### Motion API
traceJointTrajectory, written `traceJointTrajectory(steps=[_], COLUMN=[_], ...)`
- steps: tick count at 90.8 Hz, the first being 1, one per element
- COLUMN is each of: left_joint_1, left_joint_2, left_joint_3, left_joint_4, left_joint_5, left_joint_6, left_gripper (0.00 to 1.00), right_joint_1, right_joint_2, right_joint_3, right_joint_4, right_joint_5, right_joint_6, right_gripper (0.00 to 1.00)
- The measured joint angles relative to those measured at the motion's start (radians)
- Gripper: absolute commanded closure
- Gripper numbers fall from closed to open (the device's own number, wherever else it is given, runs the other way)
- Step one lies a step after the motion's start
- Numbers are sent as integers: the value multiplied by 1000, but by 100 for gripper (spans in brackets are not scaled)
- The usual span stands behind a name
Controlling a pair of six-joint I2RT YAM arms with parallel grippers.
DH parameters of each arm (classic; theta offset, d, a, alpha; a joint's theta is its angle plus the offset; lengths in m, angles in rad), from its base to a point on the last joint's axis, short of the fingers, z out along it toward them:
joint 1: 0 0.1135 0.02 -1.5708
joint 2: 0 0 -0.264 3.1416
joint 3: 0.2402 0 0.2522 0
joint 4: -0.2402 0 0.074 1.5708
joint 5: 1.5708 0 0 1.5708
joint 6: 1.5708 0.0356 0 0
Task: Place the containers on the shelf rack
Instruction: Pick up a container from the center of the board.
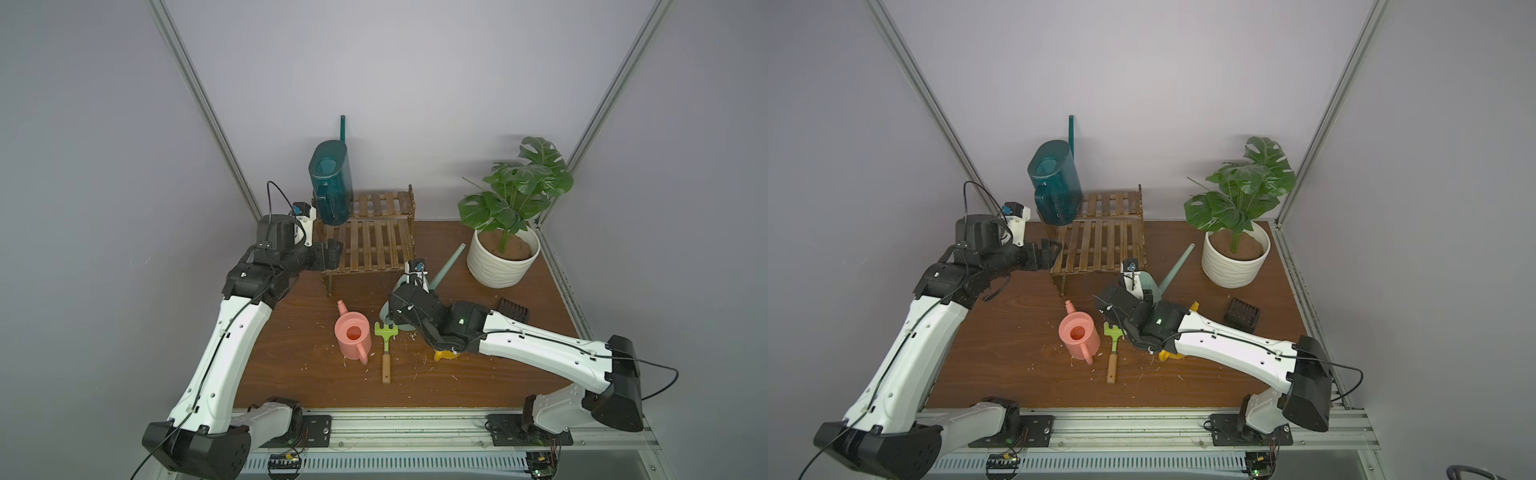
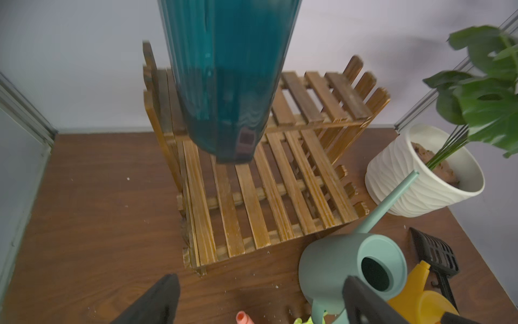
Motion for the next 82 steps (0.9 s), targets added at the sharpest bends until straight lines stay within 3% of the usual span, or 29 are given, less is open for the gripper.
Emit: traceJointTrajectory(steps=[5,19,29,55,82], left_joint_1=[10,20,22,27,28], left_joint_2=[6,-11,-41,-89,-98], left_joint_3=[-22,-59,-96,-181,-212], left_joint_4=[0,2,2,27,78], left_joint_5=[12,21,15,-34,-43], left_joint_6=[2,18,34,67,69], left_gripper=[3,0,1,0,0], right_joint_1=[20,57,61,40,-4], right_joint_2=[27,122,191,506,556], right_joint_3=[5,11,70,490,554], right_joint_4=[-5,-4,-35,-307,-435], right_joint_5=[13,64,89,129,153], right_joint_6=[20,114,188,435,550], right_gripper=[11,1,1,1,5])
